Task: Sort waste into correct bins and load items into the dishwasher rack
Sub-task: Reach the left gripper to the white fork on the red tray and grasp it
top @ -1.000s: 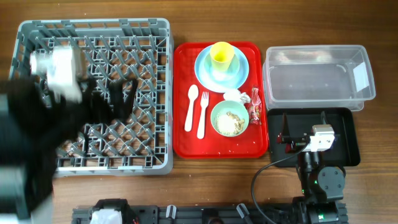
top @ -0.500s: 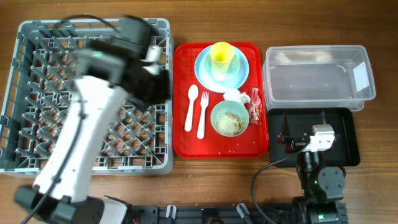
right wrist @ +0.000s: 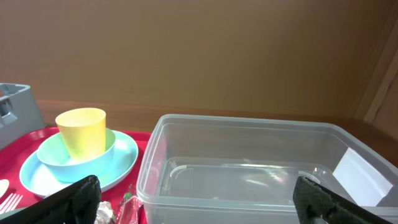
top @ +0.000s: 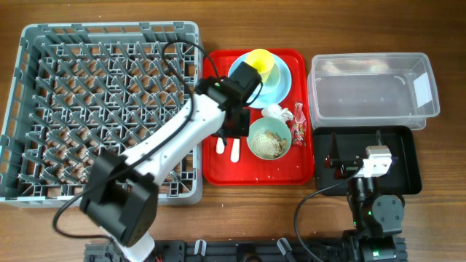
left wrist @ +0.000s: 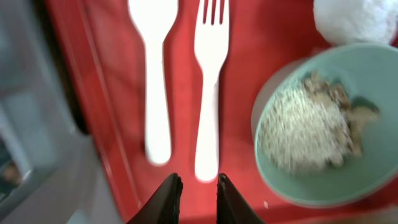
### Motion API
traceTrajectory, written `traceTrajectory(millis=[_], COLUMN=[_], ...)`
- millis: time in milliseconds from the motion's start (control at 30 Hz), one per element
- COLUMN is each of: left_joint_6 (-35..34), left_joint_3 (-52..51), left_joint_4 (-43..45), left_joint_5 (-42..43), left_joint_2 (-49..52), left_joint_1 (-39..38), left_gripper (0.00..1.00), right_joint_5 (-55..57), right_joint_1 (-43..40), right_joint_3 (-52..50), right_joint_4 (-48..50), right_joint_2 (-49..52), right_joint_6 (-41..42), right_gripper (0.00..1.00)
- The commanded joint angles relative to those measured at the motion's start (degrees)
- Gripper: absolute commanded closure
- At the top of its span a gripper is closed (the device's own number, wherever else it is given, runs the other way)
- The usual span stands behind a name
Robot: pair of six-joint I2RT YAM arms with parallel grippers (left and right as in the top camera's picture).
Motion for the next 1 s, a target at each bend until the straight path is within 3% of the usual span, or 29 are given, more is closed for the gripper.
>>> traceTrajectory(millis=[0, 100, 967], left_joint_6=[-0.9, -1.0, -0.9], left_joint_3=[-0.4, -0.4, -4.9], left_joint_4=[1.6, 2.4, 14.6], left_joint_5=[-2.6, -2.4, -1.9], left_joint_2=[4.1, 6.8, 13.4], left_joint_1=[-0.5, -0.5, -2.1], left_gripper=[0.82, 0.87, 0.83], right_joint_5=[0.5, 0.5, 0.5], right_joint_1=[-0.3, -0.3, -0.3], right_joint_3=[-0.1, -0.1, -0.1], right_joint_4=[0.2, 0.2, 0.2], right_joint_2=[-0.1, -0.1, -0.1], right_joint_6=[0.9, 0.9, 0.9], right_gripper=[0.00, 0.00, 0.00])
